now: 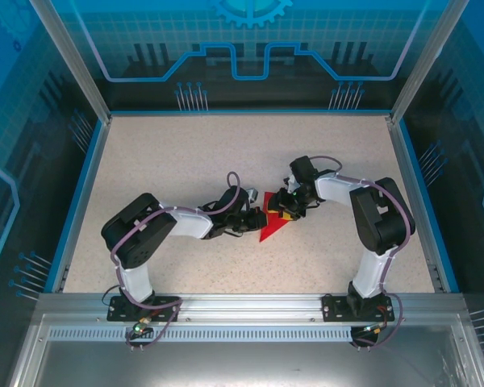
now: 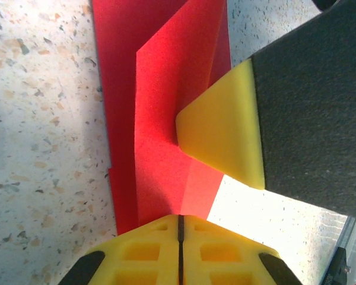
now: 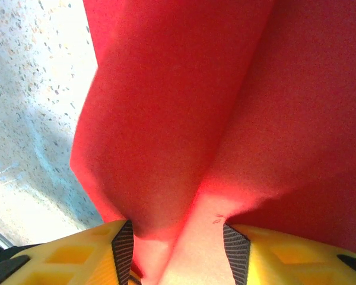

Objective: Fold a paper plane with a square sheet of paper (pick it up from the middle)
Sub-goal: Fourth fold the wing at the center of the table.

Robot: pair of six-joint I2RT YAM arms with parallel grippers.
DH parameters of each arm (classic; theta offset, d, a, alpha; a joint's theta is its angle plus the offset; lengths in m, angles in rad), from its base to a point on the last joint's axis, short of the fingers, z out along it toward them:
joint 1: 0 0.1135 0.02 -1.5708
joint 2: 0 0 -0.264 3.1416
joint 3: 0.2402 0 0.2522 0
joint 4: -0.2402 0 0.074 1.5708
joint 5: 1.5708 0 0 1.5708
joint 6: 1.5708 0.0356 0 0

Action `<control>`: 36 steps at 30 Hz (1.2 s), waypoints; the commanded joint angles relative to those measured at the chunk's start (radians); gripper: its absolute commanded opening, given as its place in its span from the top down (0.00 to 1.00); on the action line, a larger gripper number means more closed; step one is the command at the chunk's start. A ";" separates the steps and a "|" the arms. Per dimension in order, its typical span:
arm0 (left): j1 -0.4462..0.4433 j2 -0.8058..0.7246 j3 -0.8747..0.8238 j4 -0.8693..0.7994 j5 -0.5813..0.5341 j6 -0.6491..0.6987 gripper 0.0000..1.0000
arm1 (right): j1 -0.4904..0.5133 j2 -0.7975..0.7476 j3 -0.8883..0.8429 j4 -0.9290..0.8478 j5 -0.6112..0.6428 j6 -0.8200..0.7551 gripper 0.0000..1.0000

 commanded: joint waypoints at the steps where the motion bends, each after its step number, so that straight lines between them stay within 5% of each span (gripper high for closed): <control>1: 0.000 0.015 0.029 -0.033 -0.028 0.040 0.92 | 0.004 0.084 -0.033 -0.095 0.155 0.000 0.51; 36: 0.015 -0.033 0.026 -0.015 -0.014 -0.003 0.91 | 0.019 0.150 -0.010 -0.130 0.188 -0.050 0.55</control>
